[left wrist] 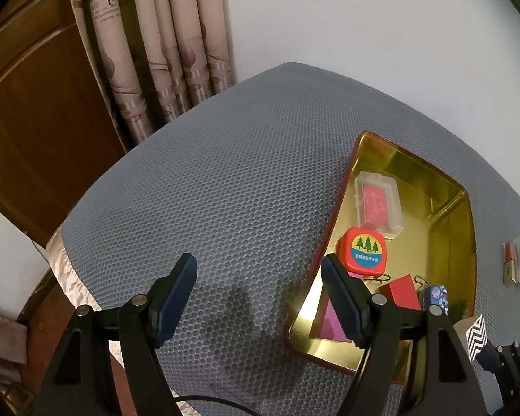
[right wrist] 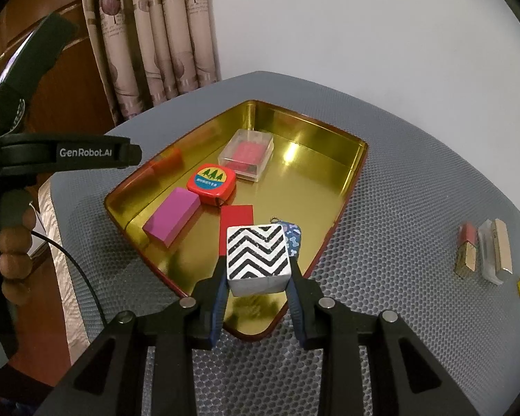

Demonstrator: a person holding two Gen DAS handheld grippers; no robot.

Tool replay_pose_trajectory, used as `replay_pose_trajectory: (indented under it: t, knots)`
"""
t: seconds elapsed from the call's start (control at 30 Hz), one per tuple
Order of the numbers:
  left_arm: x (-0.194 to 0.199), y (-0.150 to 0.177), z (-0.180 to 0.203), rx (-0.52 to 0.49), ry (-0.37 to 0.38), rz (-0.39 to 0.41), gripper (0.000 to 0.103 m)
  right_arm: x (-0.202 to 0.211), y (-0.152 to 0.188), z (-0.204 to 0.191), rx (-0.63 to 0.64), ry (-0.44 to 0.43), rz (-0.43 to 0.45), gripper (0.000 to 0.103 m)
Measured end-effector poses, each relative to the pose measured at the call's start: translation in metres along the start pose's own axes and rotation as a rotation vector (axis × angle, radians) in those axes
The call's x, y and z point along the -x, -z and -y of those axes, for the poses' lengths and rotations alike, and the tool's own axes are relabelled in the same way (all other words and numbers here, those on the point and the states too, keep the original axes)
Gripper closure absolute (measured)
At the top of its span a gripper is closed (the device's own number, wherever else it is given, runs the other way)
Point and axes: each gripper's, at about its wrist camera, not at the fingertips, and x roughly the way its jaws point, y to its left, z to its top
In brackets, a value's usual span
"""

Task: Organize rigid objects
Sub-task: 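Carry the chevron cube into the gold tin and open the right gripper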

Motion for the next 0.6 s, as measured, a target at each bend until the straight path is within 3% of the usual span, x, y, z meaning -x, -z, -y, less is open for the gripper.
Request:
replay_pose_trajectory:
  t: [0.6]
  knots:
    - [0.000, 0.003, 0.006, -0.009, -0.004, 0.001, 0.032, -0.012, -0.005, -0.006, -0.022, 0.014, 0.001, 0.071]
